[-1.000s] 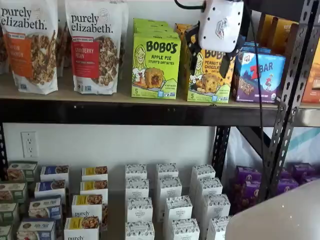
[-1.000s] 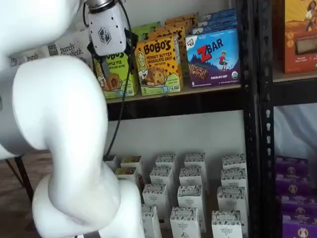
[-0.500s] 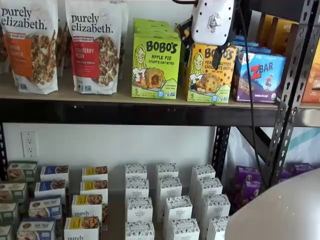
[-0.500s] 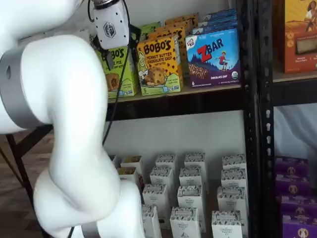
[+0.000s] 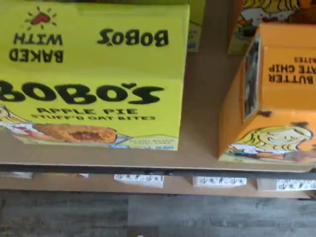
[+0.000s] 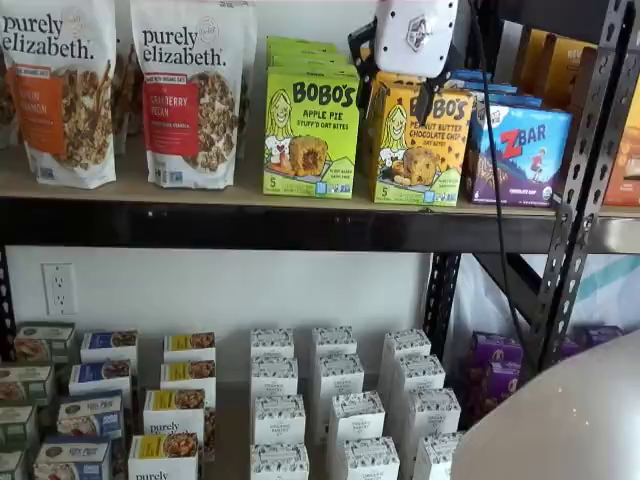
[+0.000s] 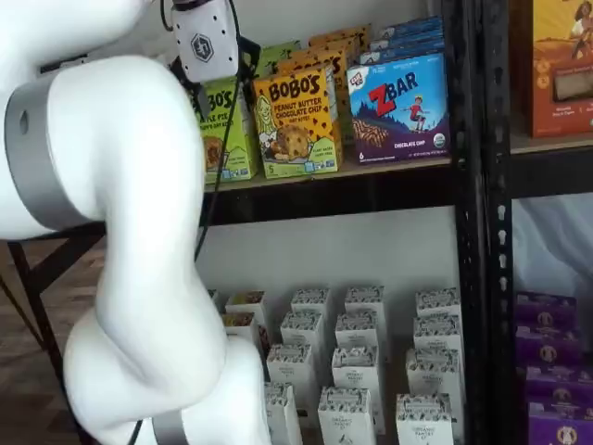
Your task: Pick the green box on the top shelf, the fourth from the left
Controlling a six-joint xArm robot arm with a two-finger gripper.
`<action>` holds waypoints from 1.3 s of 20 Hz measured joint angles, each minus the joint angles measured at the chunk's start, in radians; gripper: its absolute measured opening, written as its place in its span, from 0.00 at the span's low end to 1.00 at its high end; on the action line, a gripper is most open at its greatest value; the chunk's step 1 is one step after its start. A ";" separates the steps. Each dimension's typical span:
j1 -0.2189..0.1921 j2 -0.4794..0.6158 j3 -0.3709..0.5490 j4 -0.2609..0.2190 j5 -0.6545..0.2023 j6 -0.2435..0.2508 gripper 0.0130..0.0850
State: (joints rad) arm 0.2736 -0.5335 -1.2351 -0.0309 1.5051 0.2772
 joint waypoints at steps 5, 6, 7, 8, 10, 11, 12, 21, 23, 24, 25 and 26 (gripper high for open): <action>0.022 0.018 -0.023 -0.004 -0.007 0.021 1.00; 0.029 0.023 -0.027 -0.009 -0.009 0.028 1.00; 0.033 0.028 -0.031 -0.011 -0.011 0.032 1.00; 0.036 0.033 -0.035 -0.013 -0.013 0.035 1.00; 0.040 0.043 -0.043 -0.013 -0.020 0.039 1.00; 0.042 0.049 -0.048 -0.013 -0.023 0.040 1.00; 0.045 0.057 -0.056 -0.015 -0.024 0.043 1.00; 0.071 0.129 -0.132 -0.037 -0.025 0.070 1.00; 0.074 0.139 -0.143 -0.036 -0.030 0.072 1.00; 0.076 0.143 -0.148 -0.036 -0.031 0.074 1.00; 0.079 0.146 -0.152 -0.037 -0.033 0.077 1.00; 0.083 0.149 -0.157 -0.039 -0.035 0.080 1.00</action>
State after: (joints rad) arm 0.3562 -0.3843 -1.3924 -0.0699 1.4704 0.3574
